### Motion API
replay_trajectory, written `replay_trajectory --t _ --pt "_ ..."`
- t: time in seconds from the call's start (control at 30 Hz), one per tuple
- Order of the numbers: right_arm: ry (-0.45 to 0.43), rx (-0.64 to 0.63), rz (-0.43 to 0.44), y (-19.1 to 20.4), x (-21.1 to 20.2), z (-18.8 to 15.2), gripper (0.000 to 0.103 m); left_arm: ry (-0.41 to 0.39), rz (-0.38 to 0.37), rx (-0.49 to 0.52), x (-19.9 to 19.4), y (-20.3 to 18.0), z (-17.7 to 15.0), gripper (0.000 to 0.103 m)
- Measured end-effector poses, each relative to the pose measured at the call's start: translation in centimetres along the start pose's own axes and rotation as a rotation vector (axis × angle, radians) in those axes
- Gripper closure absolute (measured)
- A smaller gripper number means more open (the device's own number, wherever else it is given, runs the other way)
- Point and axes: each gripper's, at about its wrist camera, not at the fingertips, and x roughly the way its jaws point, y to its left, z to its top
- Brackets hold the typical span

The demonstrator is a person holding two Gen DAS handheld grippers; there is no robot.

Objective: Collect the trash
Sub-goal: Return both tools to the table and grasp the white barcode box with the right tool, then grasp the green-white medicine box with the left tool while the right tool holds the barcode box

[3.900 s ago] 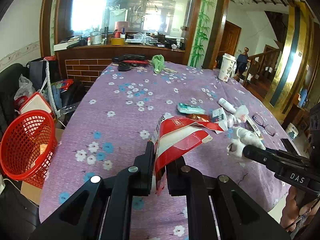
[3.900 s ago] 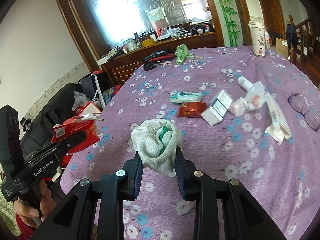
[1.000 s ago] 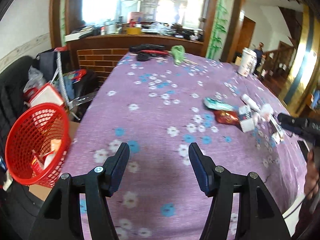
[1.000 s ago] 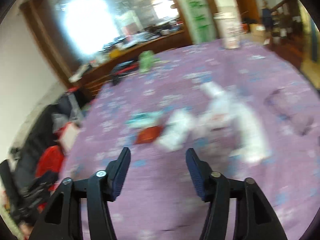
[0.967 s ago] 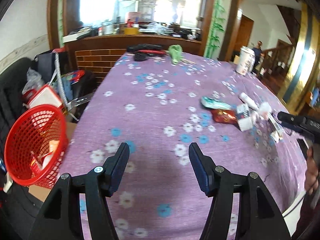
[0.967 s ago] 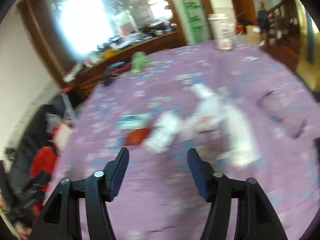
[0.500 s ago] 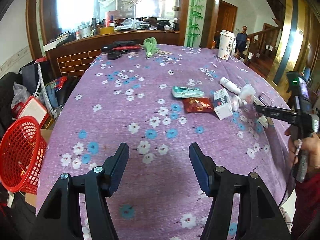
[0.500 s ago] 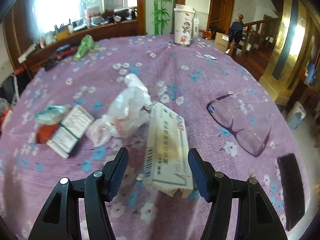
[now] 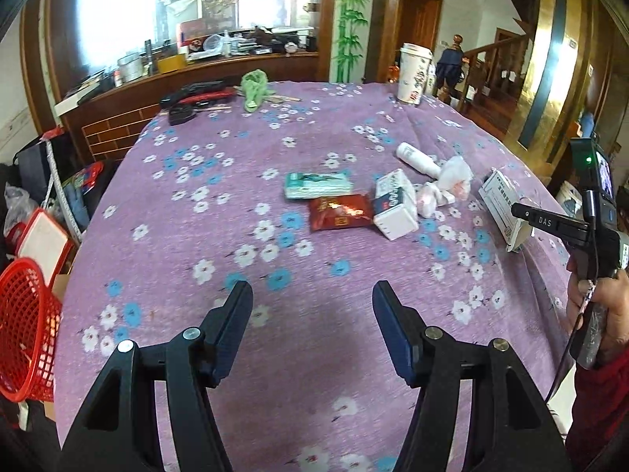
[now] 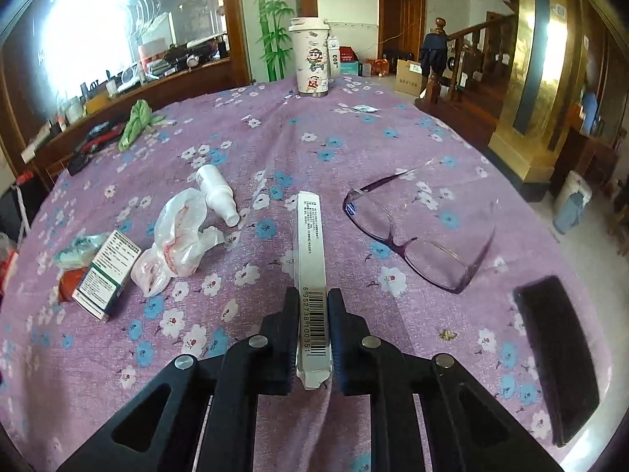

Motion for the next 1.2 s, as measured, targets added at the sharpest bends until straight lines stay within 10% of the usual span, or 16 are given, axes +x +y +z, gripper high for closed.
replay_trajectory --t 0.47,0.87,0.97,1.03,1.2 --pt "-0.024 0.056 0.057 -2.8 -0.2 -0.3 0.087 0.038 -0.019 0.107 4.5 -6.4 4.3 0.036" --pt "-0.045 0.097 0.139 -4.4 -1.2 -1.2 0.087 0.065 0.218 0.332 12.0 -12.3 6.1 0.027" --pt "-0.052 0.098 0.153 -4.5 -1.2 -1.3 0.087 0.079 0.24 0.334 13.5 -12.1 6.3 0.031" --pt "-0.059 0.1 0.168 -4.6 -1.3 -1.4 0.087 0.083 0.235 0.32 14.3 -11.9 6.5 0.06" --pt "-0.077 0.104 0.198 -4.5 -2.0 -1.6 0.088 0.073 0.18 0.25 14.4 -11.1 6.9 0.064"
